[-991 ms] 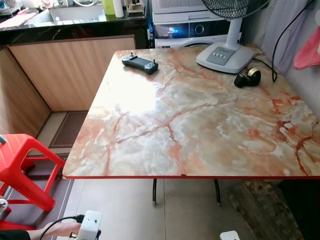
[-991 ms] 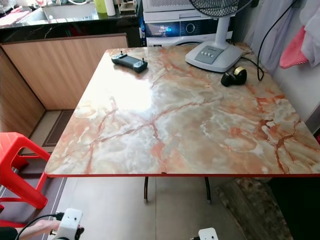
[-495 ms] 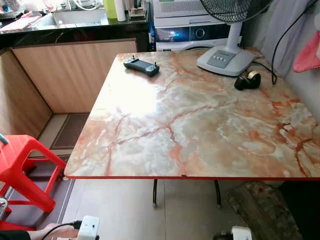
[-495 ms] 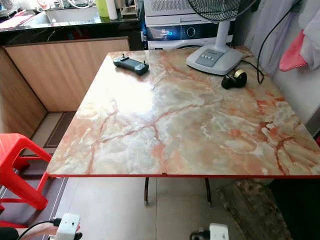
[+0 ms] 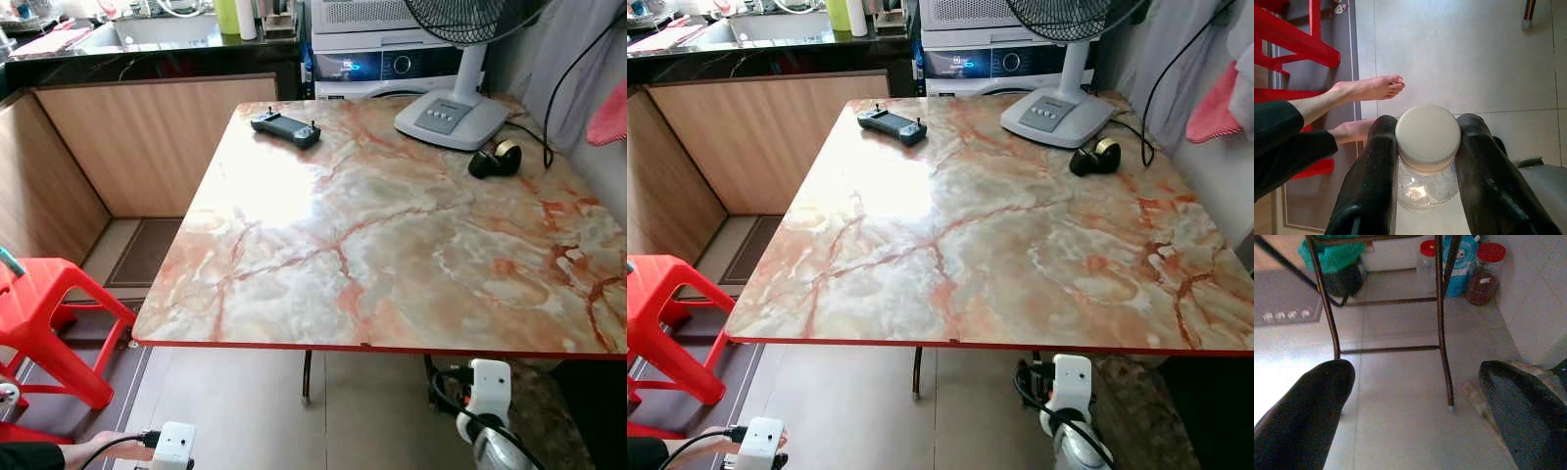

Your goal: Restocking fridge

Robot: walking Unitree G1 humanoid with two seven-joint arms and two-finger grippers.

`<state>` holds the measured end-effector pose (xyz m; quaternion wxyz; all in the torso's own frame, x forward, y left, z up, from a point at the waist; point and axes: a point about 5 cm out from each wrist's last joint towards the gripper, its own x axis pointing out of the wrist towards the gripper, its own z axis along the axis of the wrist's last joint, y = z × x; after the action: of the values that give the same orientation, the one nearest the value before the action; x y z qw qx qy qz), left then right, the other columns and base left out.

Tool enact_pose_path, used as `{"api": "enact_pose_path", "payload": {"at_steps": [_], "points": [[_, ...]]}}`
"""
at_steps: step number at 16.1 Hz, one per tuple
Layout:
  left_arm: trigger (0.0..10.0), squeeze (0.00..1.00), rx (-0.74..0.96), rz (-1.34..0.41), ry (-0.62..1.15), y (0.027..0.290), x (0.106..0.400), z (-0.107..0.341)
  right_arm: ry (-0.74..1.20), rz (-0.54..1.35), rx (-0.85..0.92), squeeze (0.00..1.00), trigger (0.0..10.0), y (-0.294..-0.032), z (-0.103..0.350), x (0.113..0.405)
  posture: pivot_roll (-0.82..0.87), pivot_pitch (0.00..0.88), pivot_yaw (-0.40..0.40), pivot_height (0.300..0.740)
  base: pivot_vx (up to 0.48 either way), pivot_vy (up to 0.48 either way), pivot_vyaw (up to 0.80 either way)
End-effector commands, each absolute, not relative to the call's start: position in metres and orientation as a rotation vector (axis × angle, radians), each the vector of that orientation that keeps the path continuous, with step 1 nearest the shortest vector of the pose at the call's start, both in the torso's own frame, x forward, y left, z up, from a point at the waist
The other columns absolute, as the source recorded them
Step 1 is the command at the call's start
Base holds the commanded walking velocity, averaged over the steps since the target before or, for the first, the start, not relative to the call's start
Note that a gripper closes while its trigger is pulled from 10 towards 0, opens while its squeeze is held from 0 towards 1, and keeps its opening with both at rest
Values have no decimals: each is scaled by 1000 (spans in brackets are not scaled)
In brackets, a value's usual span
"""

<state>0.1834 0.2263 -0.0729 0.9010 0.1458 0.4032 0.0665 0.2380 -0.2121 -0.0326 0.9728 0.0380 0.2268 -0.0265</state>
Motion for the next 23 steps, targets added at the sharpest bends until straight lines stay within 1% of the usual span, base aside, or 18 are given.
{"api": "enact_pose_path", "payload": {"at_steps": [1, 3, 6, 7, 9, 12, 14, 16, 18, 21, 23], "points": [[10000, 0, 305, 141, 846, 226, 179, -75, 515, -43, 47, 0, 10000, -213, -40, 229, -9, 34, 52, 740, 0, 0, 0], [10000, 0, 305, 125, 850, 223, 178, -76, 639, 4, -8, 0, 10000, -214, -55, 211, -19, 41, 52, 740, 0, 0, 0], [10000, 0, 304, 118, 858, 221, 177, -77, 831, -115, -26, 0, 10000, -223, -76, 178, -19, 43, 54, 740, 0, 0, 0], [10000, 0, 303, 109, 857, 219, 178, -78, 843, -118, -22, 0, 10000, -222, -78, 176, -1, 46, 52, 740, 0, 0, 0], [10000, 0, 308, 92, 851, 218, 179, -77, 843, -154, 34, 0, 10000, -213, -80, 176, -17, 54, 59, 740, 0, 0, 0], [10000, 0, 314, 93, 863, 221, 177, -78, 876, -135, 58, 0, 10000, -198, -84, 175, -15, 58, 63, 740, 0, 0, -800], [10000, 0, 308, 87, 857, 220, 178, -77, 904, -115, 44, 0, 10000, -196, -87, 169, -8, 58, 63, 740, 0, 0, -800], [10000, 0, 300, 82, 857, 219, 178, -78, 934, -149, 40, 0, 10000, -208, -90, 159, -9, 49, 62, 740, 0, 0, -800], [10000, 0, 251, 82, 879, 218, 175, -80, 977, -171, 23, 0, 10000, -228, -93, 141, -13, 44, 64, 740, 0, 0, -800], [10000, 0, 253, 74, 872, 217, 175, -80, 1003, -183, 28, 0, 10000, -236, -95, 129, -6, 39, 64, 740, 0, 0, -800], [10000, 0, 250, 70, 876, 218, 175, -80, 1019, -166, 20, 0, 10000, -233, -97, 126, -7, 36, 65, 740, 0, 0, -800]]}}
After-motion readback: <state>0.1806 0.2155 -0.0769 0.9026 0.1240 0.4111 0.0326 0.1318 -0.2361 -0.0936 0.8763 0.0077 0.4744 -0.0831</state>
